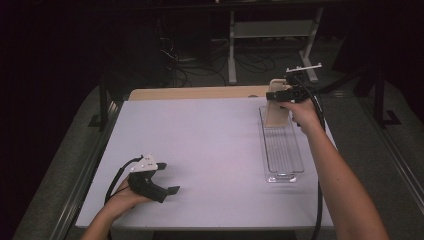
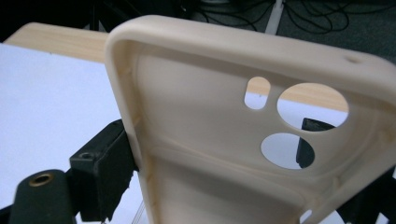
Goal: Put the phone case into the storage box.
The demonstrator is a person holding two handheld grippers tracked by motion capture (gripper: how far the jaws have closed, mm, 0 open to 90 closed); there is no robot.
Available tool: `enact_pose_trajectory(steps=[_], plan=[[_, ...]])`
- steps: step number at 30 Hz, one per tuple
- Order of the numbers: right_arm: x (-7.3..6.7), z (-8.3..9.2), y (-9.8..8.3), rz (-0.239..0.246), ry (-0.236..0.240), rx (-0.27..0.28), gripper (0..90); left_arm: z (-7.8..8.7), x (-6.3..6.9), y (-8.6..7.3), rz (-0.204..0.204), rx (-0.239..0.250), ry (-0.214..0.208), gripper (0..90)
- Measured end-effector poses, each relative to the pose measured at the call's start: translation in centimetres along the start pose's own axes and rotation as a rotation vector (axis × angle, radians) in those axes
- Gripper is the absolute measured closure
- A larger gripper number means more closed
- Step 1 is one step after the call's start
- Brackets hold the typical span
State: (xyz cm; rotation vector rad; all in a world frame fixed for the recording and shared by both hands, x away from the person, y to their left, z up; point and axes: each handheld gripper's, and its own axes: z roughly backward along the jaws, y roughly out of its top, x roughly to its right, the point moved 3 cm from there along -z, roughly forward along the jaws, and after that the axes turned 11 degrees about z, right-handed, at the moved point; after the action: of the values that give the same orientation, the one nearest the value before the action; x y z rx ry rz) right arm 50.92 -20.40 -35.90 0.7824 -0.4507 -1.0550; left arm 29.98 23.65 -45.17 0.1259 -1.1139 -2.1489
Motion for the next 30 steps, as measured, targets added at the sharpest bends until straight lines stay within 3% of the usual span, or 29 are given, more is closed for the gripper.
enact_pose_trajectory(steps=[14, 30], plan=[[-0.4, -2.7, -0.4, 0.011, 0.013, -0.121, 12.4, -0.1, 0.1, -0.1, 0.016, 0.004, 0.000, 1.0], [0.2, -4.5, -0.2, 0.001, 0.000, -0.135, 11.1, -0.2, 0.2, -0.1, 0.026, -0.001, -0.001, 1.1]])
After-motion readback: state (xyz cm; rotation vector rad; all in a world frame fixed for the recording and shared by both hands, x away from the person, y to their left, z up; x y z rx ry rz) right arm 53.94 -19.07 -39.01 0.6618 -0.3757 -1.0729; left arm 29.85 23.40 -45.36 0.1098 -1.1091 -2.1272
